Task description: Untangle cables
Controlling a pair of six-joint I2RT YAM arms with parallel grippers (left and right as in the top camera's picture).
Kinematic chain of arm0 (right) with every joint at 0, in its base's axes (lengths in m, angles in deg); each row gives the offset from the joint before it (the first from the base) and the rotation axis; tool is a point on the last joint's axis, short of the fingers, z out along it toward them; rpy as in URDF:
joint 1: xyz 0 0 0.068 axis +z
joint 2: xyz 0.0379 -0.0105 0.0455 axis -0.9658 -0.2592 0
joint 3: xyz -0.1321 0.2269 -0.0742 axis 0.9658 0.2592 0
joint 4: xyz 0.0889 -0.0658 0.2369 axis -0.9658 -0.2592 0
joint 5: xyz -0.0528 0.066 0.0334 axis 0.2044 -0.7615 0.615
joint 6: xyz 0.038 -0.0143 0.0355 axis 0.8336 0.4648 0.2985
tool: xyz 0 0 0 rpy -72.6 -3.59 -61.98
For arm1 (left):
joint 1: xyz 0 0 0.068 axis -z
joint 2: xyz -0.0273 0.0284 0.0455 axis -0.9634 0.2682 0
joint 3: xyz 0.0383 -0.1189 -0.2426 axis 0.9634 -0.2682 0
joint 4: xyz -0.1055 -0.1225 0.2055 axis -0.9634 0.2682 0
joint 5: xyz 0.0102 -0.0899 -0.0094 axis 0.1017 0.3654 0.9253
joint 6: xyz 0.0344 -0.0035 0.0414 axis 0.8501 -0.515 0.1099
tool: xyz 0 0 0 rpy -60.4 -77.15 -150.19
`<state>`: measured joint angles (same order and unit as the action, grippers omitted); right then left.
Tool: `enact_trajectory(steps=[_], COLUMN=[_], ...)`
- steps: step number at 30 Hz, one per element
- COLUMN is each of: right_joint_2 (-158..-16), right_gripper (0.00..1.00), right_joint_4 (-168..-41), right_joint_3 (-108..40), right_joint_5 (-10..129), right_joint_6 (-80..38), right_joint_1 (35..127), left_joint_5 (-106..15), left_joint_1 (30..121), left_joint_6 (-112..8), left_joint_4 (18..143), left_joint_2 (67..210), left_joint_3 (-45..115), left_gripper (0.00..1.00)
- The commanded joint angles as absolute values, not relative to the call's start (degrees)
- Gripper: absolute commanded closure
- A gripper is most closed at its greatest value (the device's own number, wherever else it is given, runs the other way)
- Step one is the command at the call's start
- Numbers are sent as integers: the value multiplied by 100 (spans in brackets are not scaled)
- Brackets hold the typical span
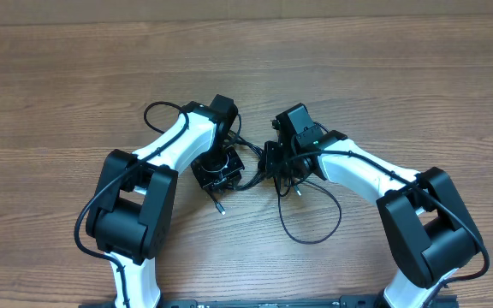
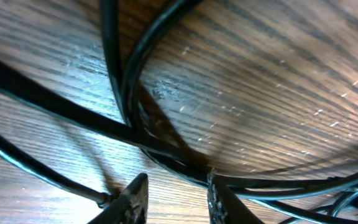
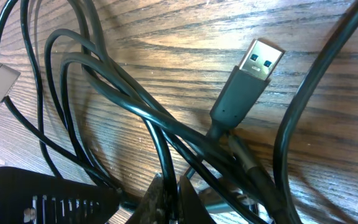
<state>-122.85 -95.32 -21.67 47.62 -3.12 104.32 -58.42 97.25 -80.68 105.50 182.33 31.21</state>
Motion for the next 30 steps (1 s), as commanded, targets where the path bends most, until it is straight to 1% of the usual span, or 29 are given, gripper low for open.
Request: enact_trajectory(steps=[1, 5, 9, 12, 17, 21, 25, 30], right_joint_2=[-12307, -12307, -12307, -12307, -12307, -12307, -12307, -12307], right_gripper=[96, 96, 96, 96, 96, 96, 96, 96], right_joint_4=[-9484, -9486, -9491, -9489, -9484, -9486, -9486, -9486], right_joint_3=[-2130, -2130, -2130, -2130, -2130, -2130, -2130, -2130], right_joint_5=[4779, 4777, 4777, 4777, 4779, 4779, 4779, 4779], right_joint_6=[-321, -321, -323, -323, -321, -321, -323, -323], right_joint_1=[10425, 10425, 10425, 10425, 10425, 10425, 10425, 10425], left_joint_5=[-5724, -5077, -4751, -4755, -4766, -4937, -5243, -5271], left_joint_1=[9758, 9684, 9675, 9675, 9684, 9690, 9714, 9771], left_joint_6=[-7991, -8216, -8688, -9224, -9337, -9539, -10050, -10234], left_joint_4=[10349, 9732, 9389, 9372, 9376, 9369, 9369, 9334], left_joint_2=[18365, 18365, 18365, 18365, 18365, 18365, 18365, 18365], left_joint_3=[3164, 3167, 3167, 3167, 3167, 3167, 3164, 3167], left_gripper=[67, 68, 70, 71, 76, 78, 76, 73])
